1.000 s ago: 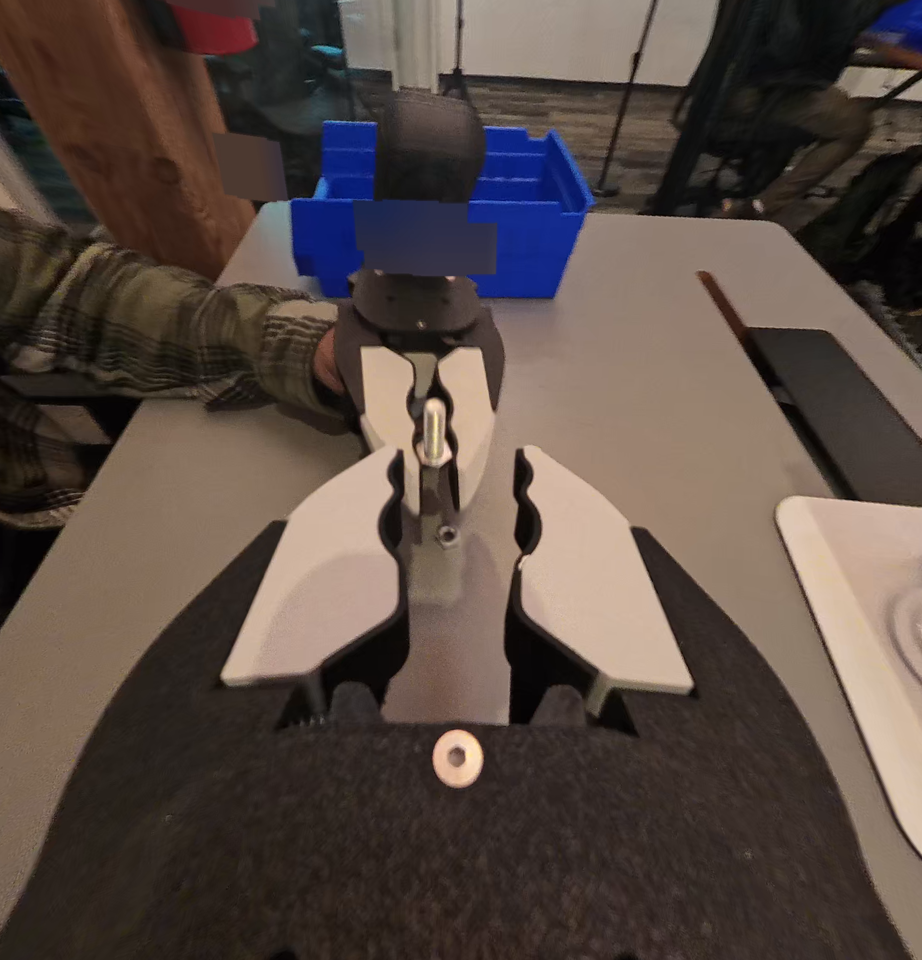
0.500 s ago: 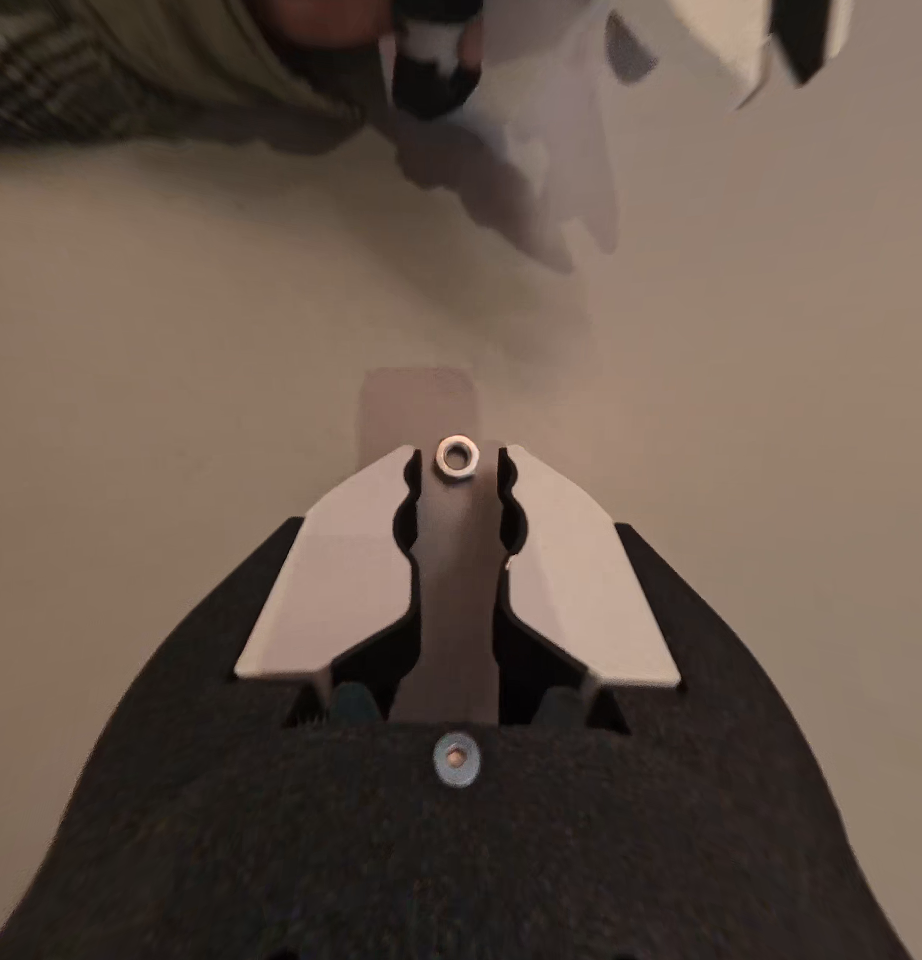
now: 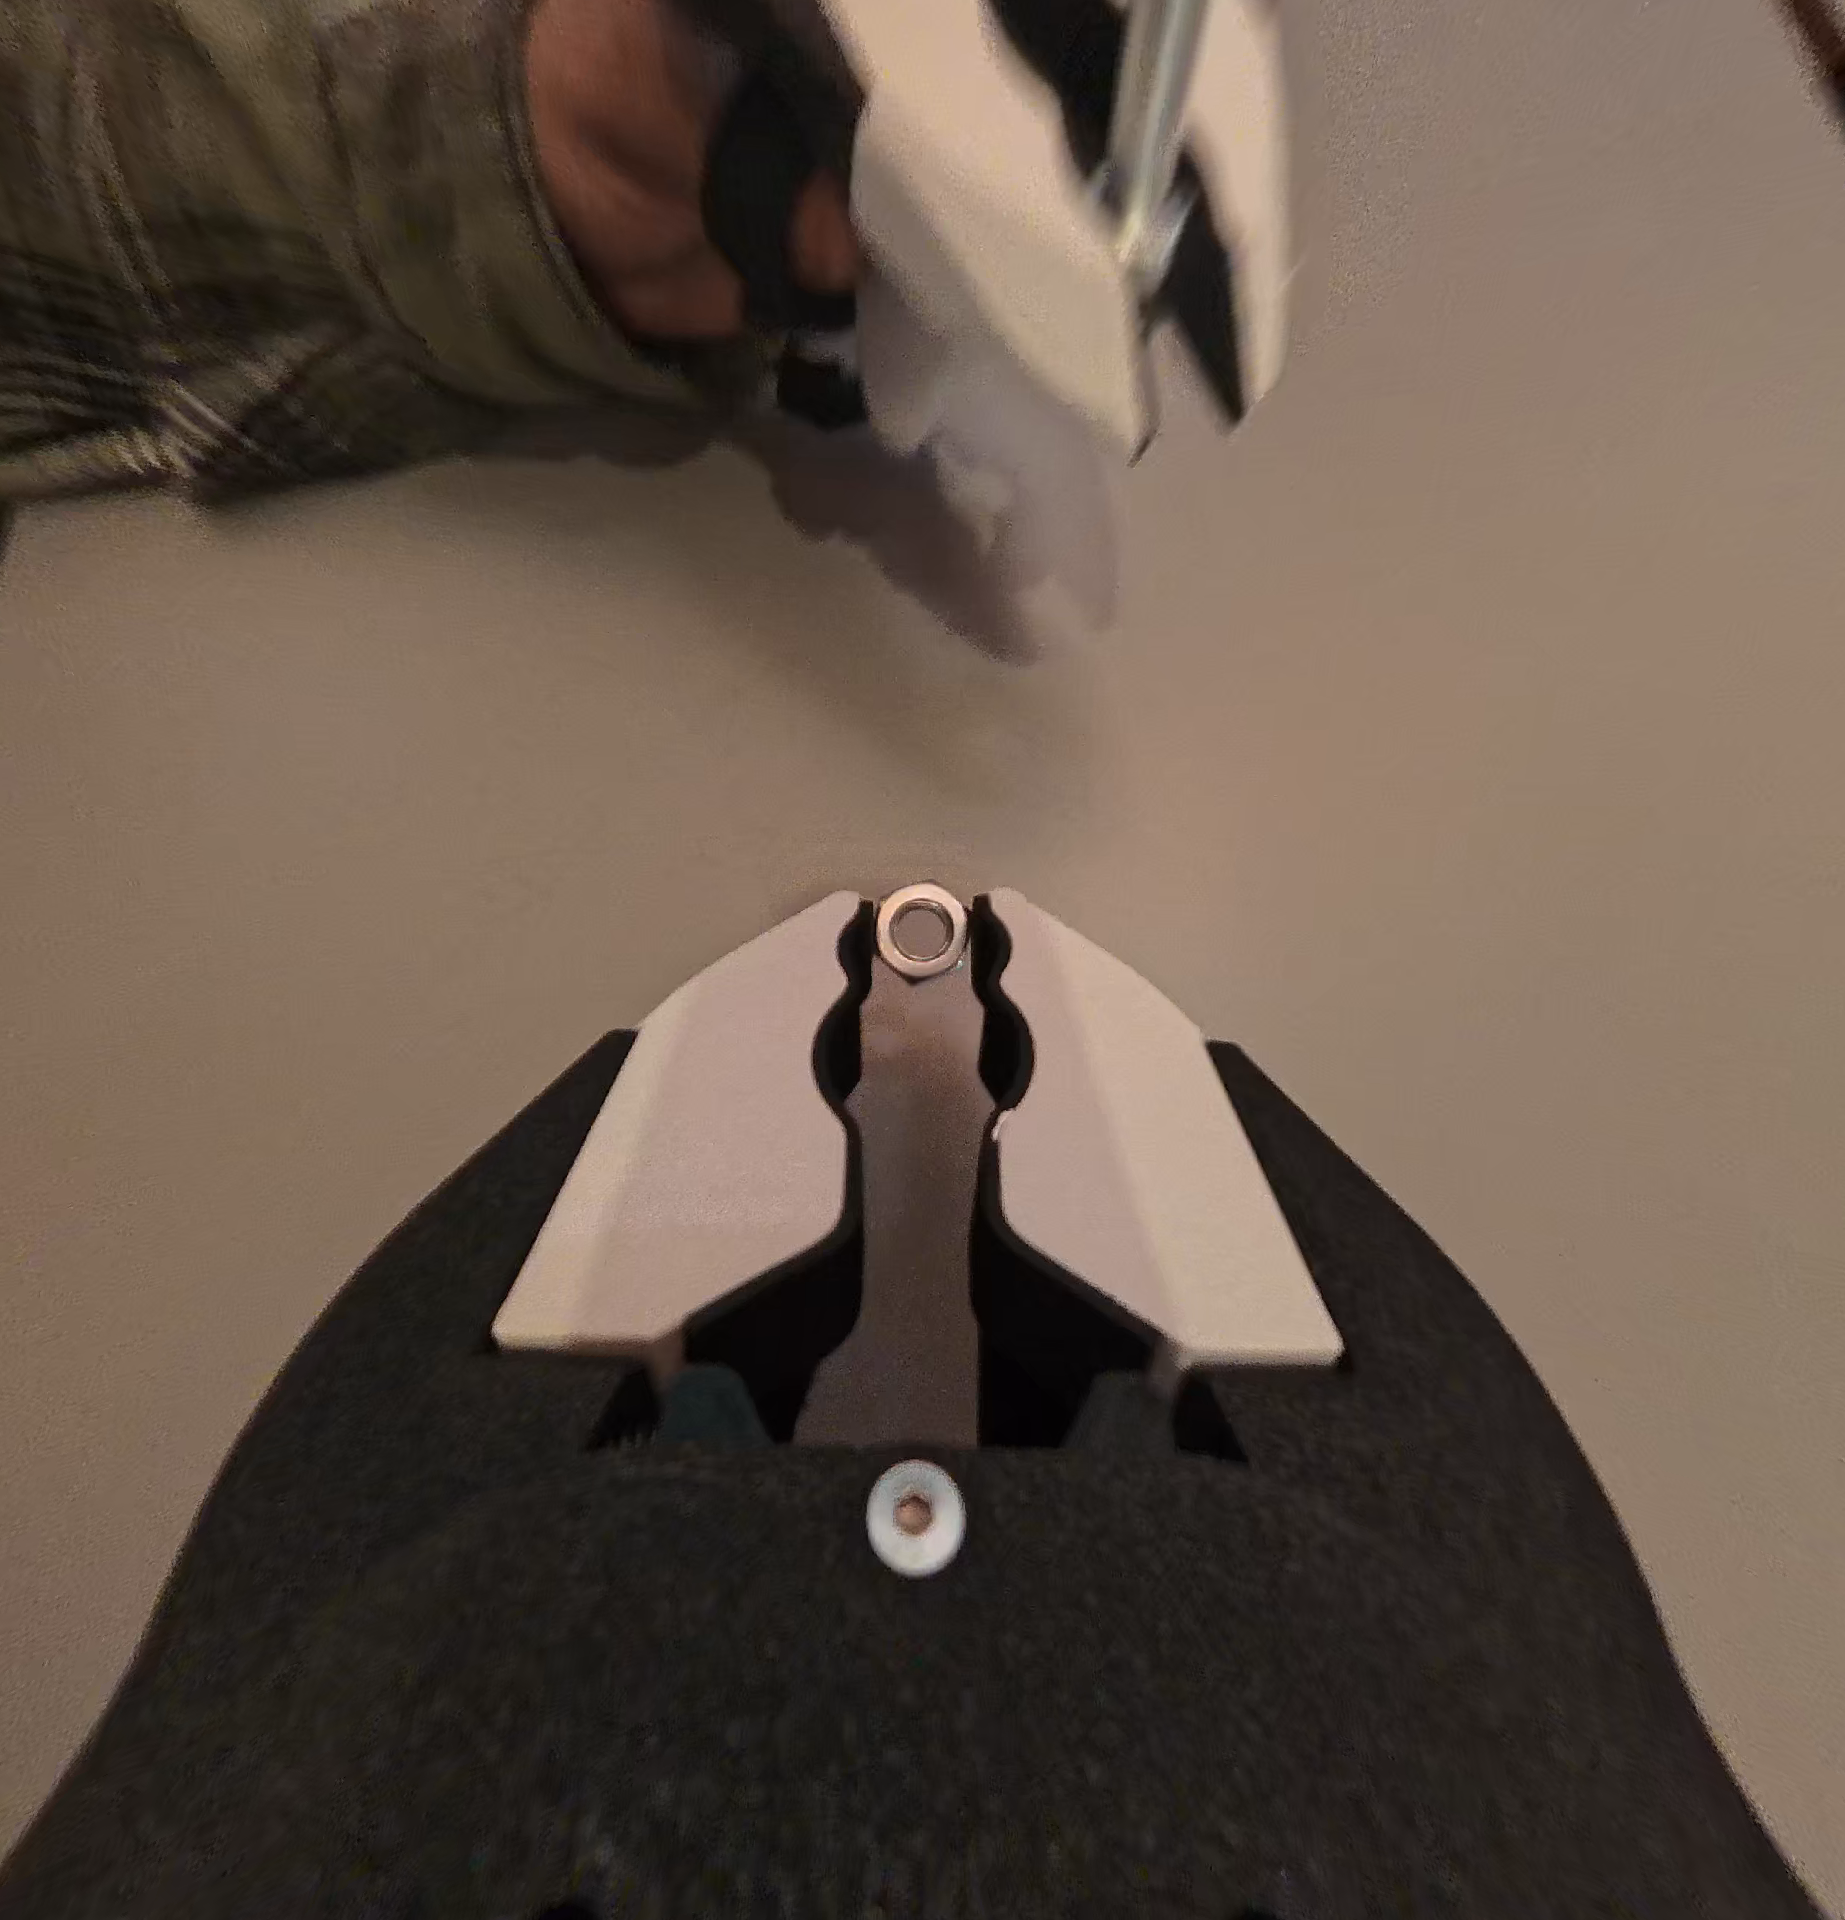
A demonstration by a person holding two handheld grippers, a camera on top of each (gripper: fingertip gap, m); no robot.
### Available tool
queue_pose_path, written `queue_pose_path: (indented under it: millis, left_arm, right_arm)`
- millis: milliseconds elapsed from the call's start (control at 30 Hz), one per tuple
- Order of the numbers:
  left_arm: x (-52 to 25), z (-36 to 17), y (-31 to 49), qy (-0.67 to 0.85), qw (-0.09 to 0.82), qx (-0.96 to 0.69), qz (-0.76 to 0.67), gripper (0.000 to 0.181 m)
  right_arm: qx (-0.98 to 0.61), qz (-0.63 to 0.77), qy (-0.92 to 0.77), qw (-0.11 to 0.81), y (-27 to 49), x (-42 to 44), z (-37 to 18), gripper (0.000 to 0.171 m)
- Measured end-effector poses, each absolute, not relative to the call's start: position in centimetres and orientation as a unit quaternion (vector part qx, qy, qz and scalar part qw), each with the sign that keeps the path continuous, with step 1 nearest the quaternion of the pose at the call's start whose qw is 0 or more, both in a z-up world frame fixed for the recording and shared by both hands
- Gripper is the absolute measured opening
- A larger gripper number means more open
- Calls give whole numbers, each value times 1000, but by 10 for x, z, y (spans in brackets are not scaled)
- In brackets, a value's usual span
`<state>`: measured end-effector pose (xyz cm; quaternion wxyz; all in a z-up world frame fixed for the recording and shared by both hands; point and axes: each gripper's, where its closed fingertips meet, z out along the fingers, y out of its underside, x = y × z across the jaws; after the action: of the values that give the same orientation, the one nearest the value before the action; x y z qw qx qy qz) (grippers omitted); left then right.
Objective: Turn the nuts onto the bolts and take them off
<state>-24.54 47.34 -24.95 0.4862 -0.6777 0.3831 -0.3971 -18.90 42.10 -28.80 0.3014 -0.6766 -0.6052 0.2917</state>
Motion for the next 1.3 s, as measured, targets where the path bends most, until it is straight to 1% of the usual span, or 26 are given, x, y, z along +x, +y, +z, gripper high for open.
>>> queue_pose_path:
  millis: [33,200,300,467,700,933,1300]
  left_arm:
    - [-237,-251,468,396,478,-675,-400,16]
    - [-175,-262,433,474,433,-661,-388,16]
    - [-145,-266,418,509,412,-660,-369,16]
    - [-123,-268,400,521,399,-660,-365,16]
    - [-118,-272,390,532,393,-655,-366,16]
    - [-119,-268,389,526,400,-650,-375,16]
    - [-119,-261,389,522,426,-636,-376,16]
  right_arm:
    - [-676,293,-599,314,419,-178,-273,18]
    - [-639,260,-633,350,402,-144,-199,17]
    - [-621,238,-669,331,392,-138,-181,17]
    - [-623,194,-707,272,389,-133,-197,18]
    - [-616,169,-738,215,384,-142,-218,17]
    - [-614,188,-737,213,384,-149,-220,17]
    - [-611,266,-705,243,381,-151,-215,17]
